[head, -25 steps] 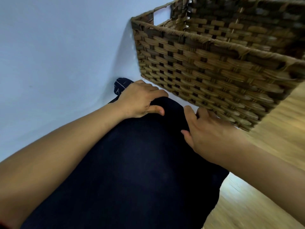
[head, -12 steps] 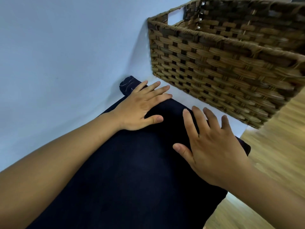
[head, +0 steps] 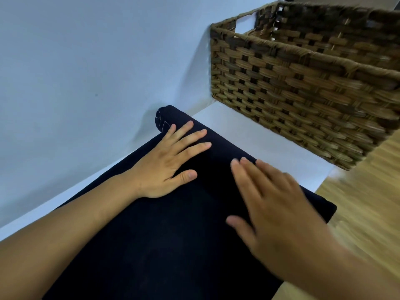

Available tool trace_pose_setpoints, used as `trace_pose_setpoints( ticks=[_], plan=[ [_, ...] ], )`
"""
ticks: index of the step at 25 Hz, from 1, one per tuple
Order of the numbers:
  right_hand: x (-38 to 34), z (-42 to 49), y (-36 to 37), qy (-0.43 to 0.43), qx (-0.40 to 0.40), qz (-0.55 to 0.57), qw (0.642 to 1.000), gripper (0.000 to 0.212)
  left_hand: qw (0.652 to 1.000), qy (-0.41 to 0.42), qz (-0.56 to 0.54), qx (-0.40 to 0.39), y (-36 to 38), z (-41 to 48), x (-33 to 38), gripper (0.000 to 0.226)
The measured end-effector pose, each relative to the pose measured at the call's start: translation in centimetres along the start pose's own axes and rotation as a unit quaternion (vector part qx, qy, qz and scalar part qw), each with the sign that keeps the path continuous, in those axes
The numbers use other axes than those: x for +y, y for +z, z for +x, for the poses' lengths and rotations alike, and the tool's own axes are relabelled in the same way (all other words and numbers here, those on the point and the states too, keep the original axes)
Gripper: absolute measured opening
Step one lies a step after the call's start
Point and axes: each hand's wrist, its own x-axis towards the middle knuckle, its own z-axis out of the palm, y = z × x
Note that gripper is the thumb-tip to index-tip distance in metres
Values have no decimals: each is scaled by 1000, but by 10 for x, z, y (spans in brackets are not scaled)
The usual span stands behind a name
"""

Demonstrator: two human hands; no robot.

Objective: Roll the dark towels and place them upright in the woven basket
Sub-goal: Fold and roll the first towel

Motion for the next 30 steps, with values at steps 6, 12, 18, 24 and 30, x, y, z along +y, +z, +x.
trace_pose_setpoints(
  ticks=[6, 12, 18, 24, 30],
  plan=[
    [45, 26, -20, 82, -131, 10, 988, 82, 998, -3, 26, 54, -11, 38, -1, 51],
    [49, 25, -11, 76, -123, 48, 988, 62, 996, 6, 76, -55, 1, 111, 5, 71],
    [60, 36, -3, 68, -104, 33, 992, 57, 996, 37, 85, -14, 12, 140, -6, 66],
    [57, 43, 2, 81, -66, -84, 991, 62, 996, -14, 92, 18, 17, 138, -9, 69],
    [30, 29, 16, 115, -29, -147, 982, 71, 999, 7, 21, 30, 10, 91, 0, 50]
  ],
)
